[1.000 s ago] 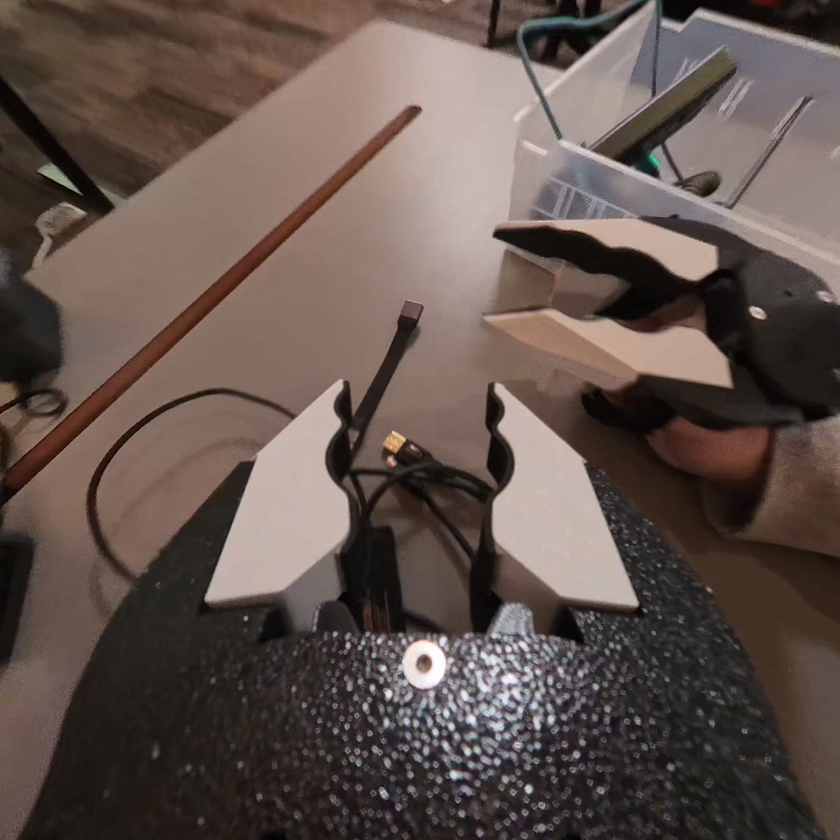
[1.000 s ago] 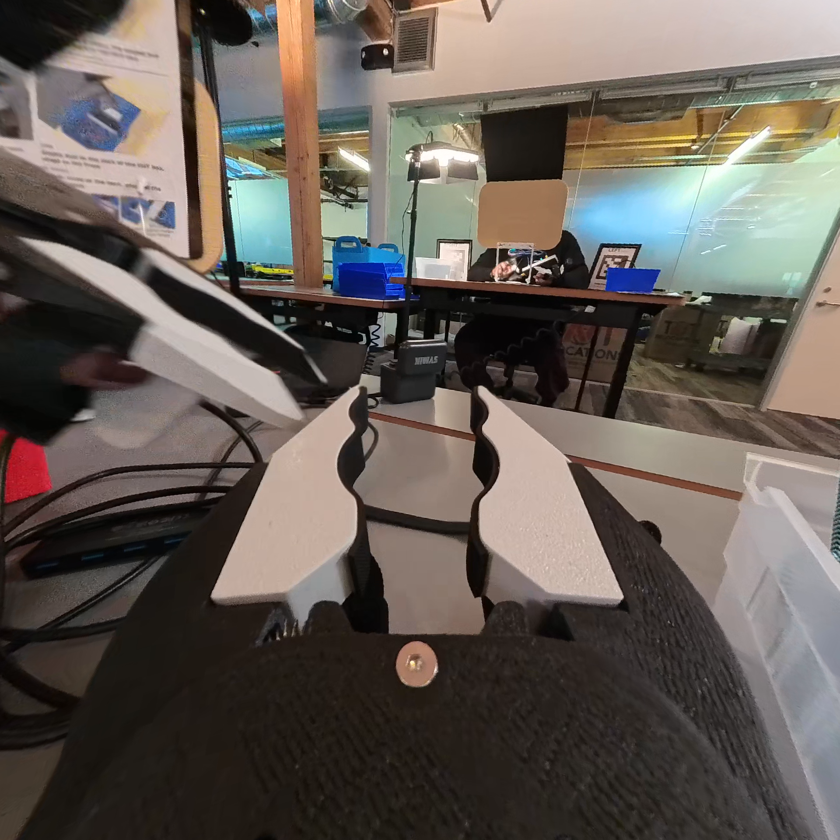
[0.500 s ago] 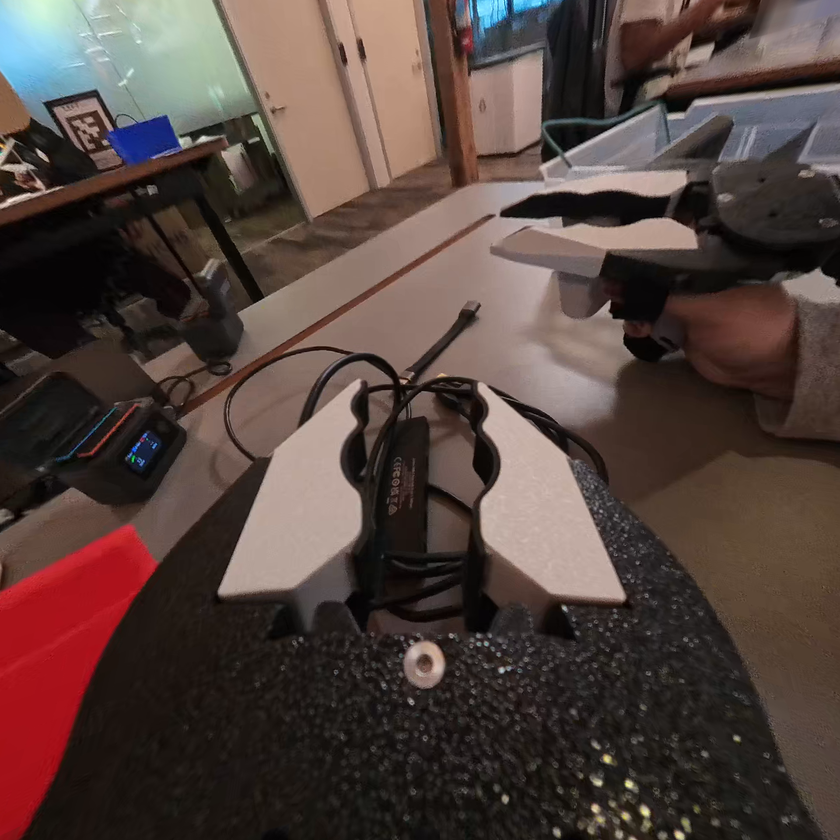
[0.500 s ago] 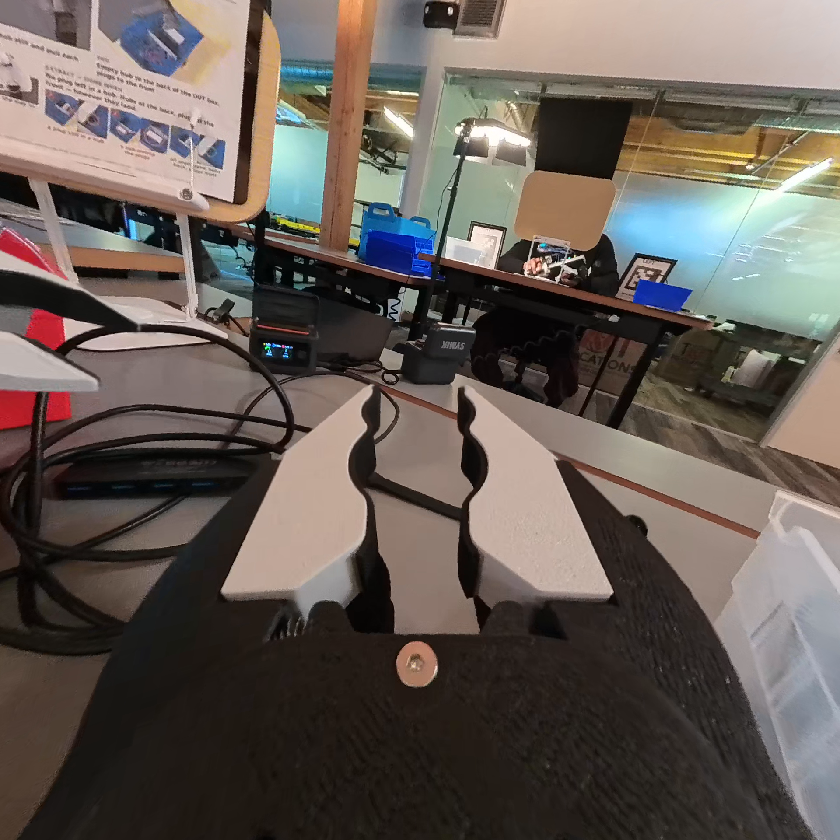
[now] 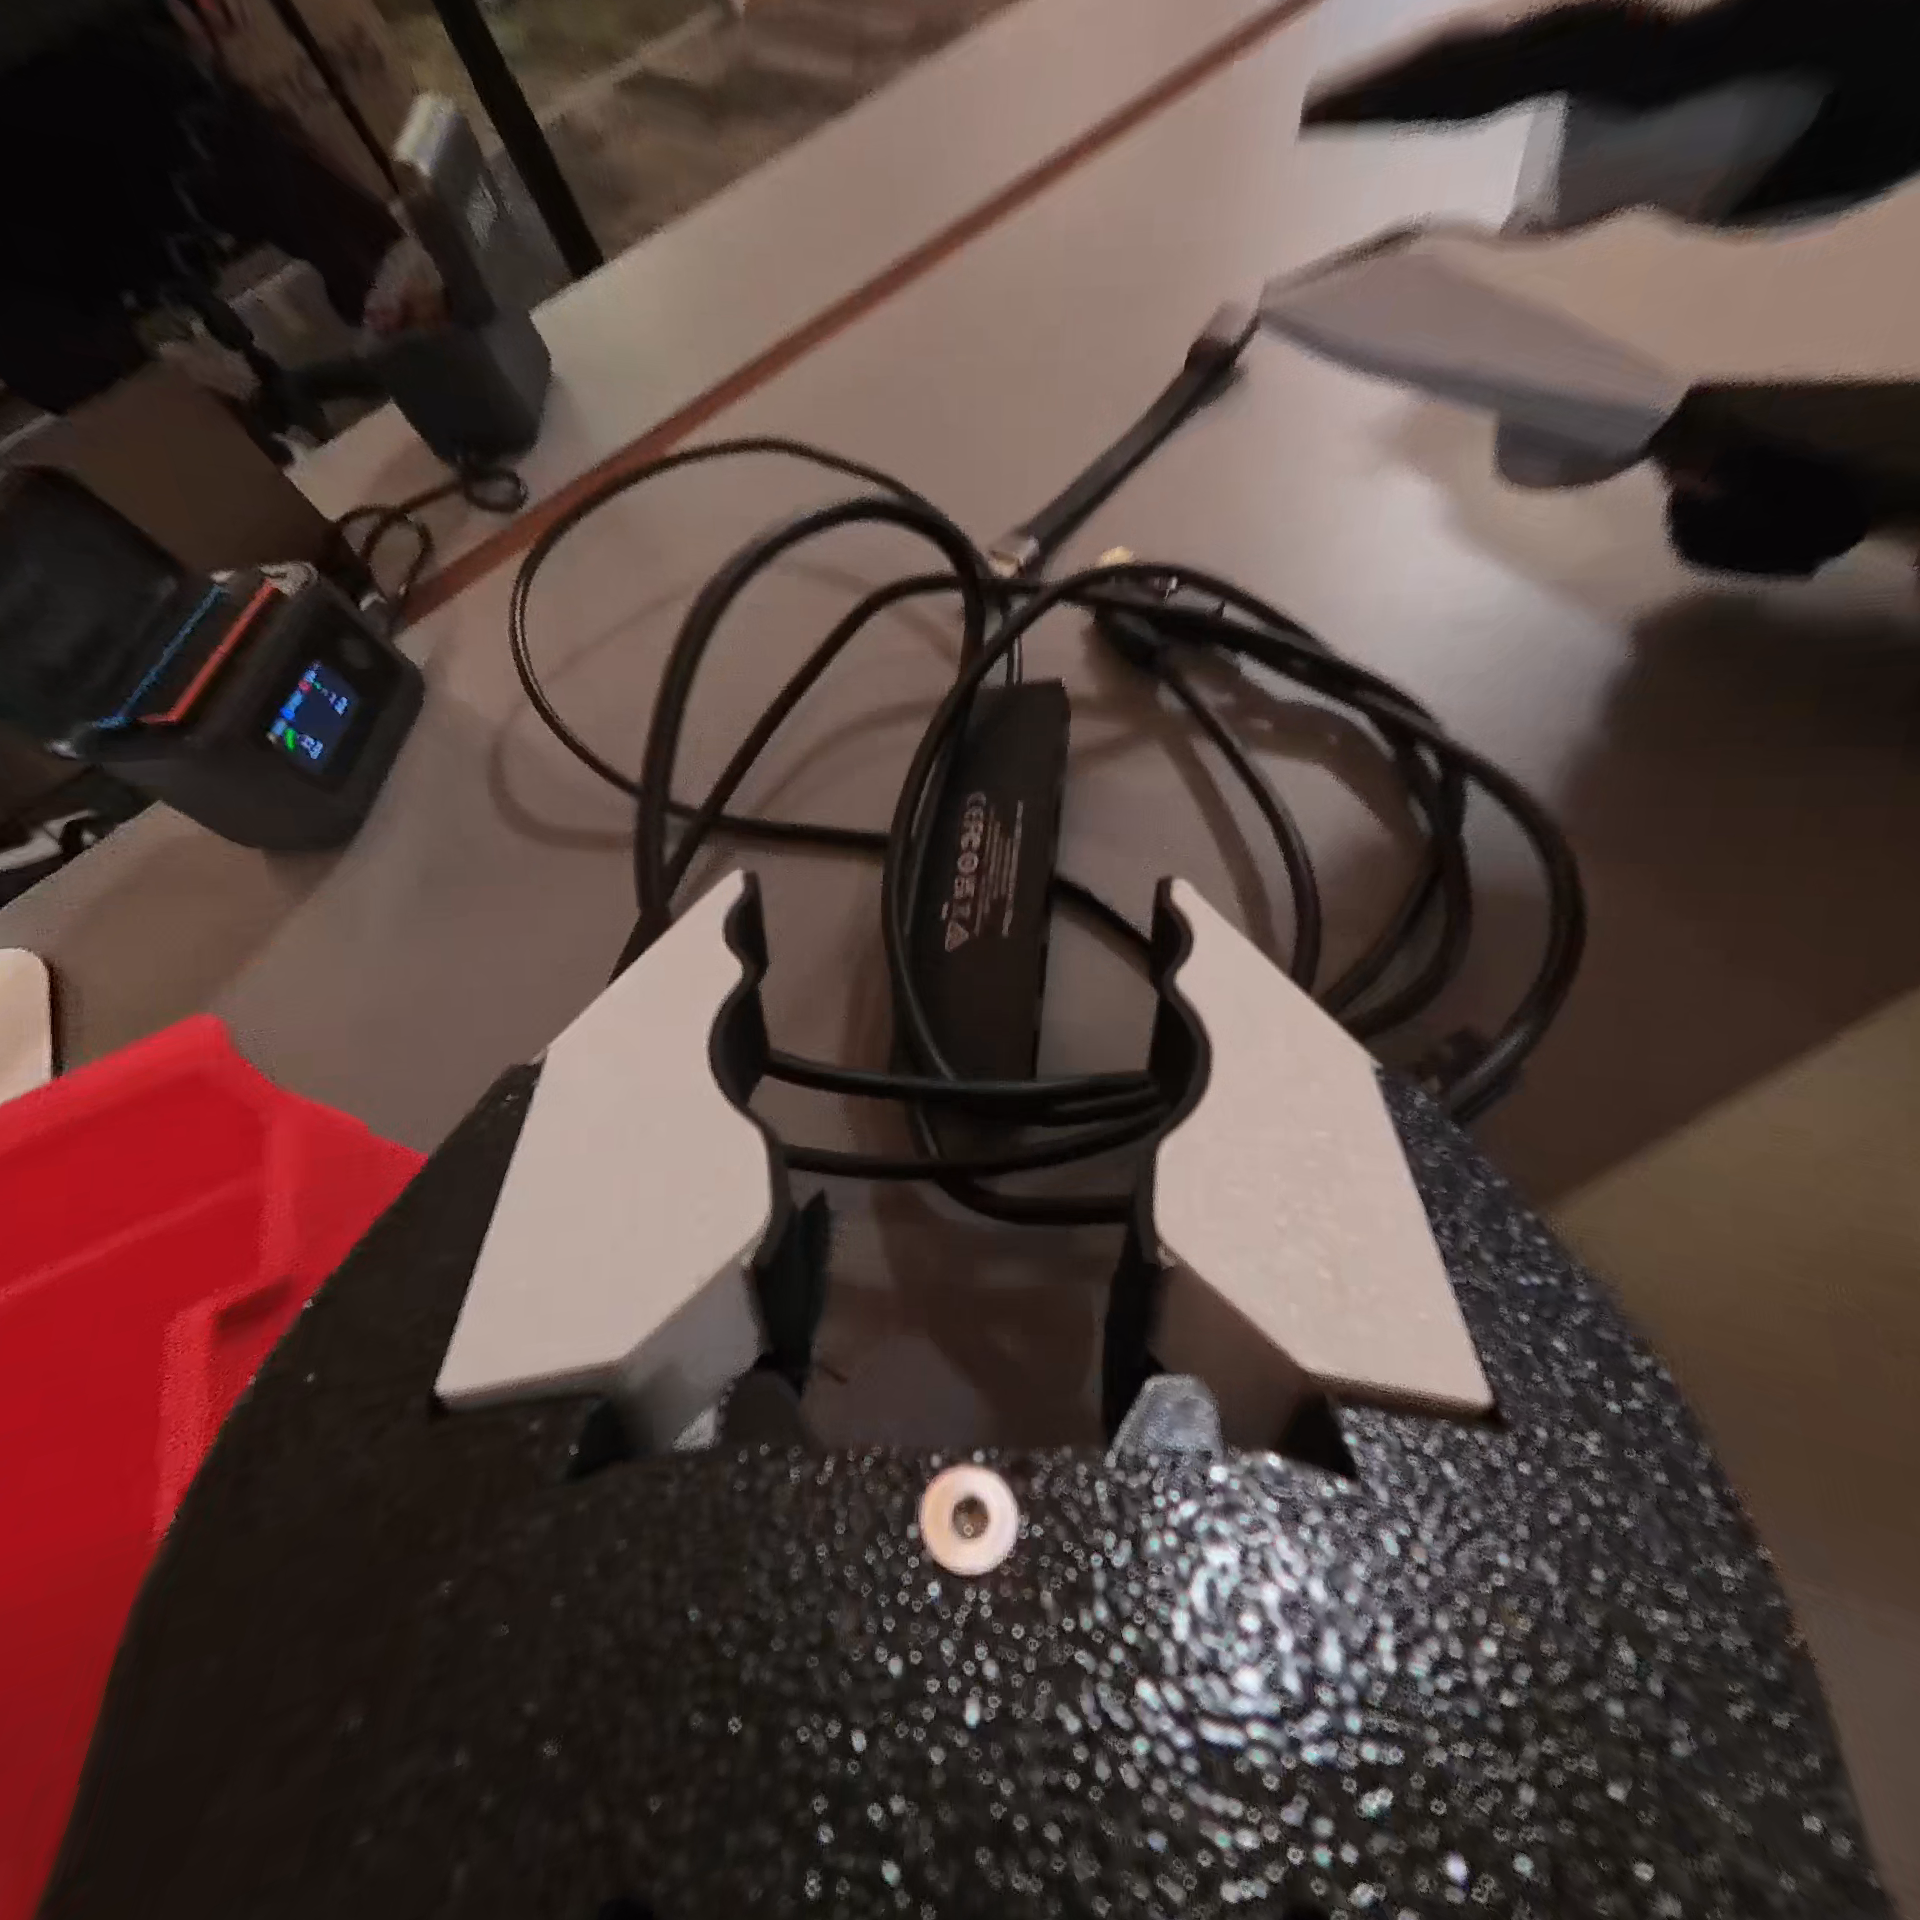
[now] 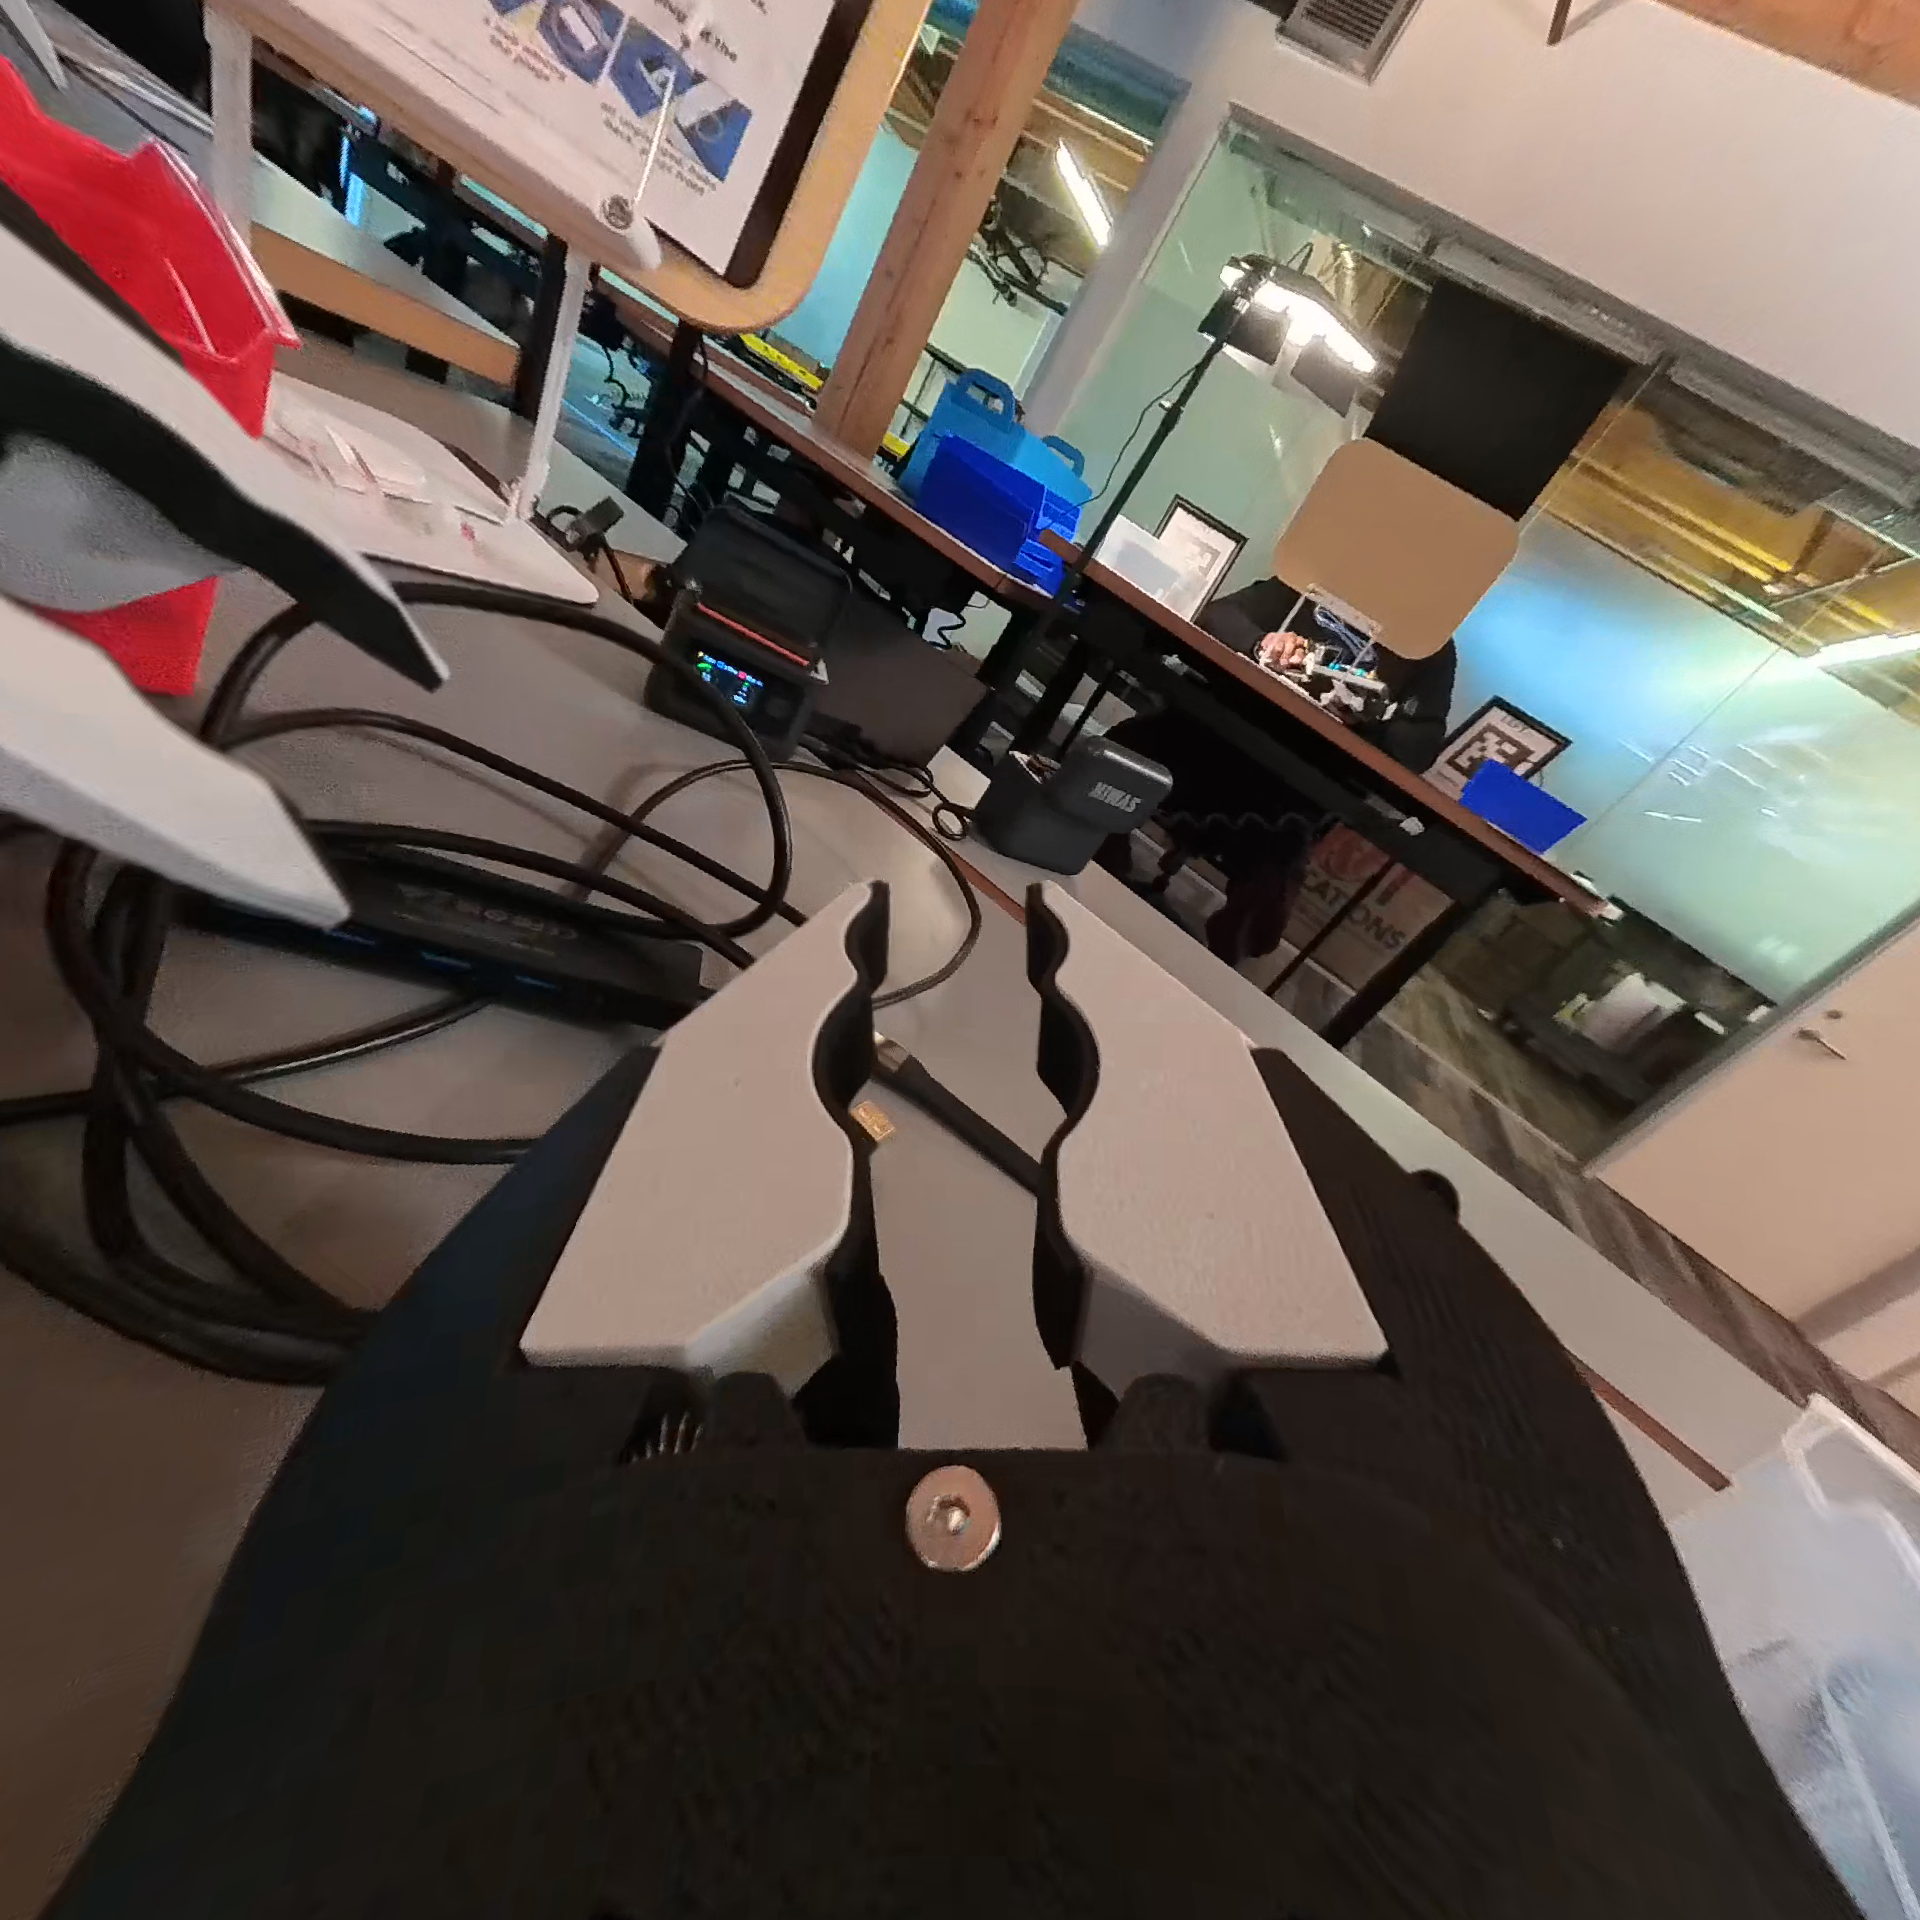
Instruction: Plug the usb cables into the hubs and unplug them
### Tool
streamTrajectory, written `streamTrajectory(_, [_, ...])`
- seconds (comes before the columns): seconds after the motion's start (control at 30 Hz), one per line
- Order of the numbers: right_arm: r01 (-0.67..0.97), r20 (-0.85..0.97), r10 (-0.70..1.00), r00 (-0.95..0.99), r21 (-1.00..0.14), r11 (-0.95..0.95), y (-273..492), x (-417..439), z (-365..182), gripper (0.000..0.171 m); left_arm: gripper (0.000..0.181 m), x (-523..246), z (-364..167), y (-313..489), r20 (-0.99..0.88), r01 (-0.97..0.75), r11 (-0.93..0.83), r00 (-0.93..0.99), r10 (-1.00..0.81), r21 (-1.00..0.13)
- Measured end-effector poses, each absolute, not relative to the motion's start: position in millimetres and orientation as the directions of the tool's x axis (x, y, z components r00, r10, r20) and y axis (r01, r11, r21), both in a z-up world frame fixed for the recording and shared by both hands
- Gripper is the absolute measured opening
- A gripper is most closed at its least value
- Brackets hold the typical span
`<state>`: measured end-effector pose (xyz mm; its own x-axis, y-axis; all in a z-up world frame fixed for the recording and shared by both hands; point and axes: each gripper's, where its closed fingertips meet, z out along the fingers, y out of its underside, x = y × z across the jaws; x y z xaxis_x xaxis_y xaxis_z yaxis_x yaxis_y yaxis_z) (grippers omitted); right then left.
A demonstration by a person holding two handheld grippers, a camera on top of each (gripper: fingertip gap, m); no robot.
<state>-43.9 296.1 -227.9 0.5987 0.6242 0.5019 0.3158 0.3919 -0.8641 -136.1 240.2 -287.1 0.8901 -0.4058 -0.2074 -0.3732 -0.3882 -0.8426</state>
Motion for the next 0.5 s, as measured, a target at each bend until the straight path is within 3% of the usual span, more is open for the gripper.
streamTrajectory(0.23, [0.29,0.448,0.617,0.647,-0.893,0.344,301.1,-34.4,-227.3,0.025,0.072,-137.8,-319.8,236.3,-0.087,-0.336,-0.542,0.897,-0.433,-0.77])
streamTrajectory(0.5, [0.293,0.45,0.611,0.651,-0.892,0.345,292.7,-33.2,-224.7,0.024,0.043,-134.1,-330.5,237.5,0.012,-0.304,-0.589,0.882,-0.471,-0.749])
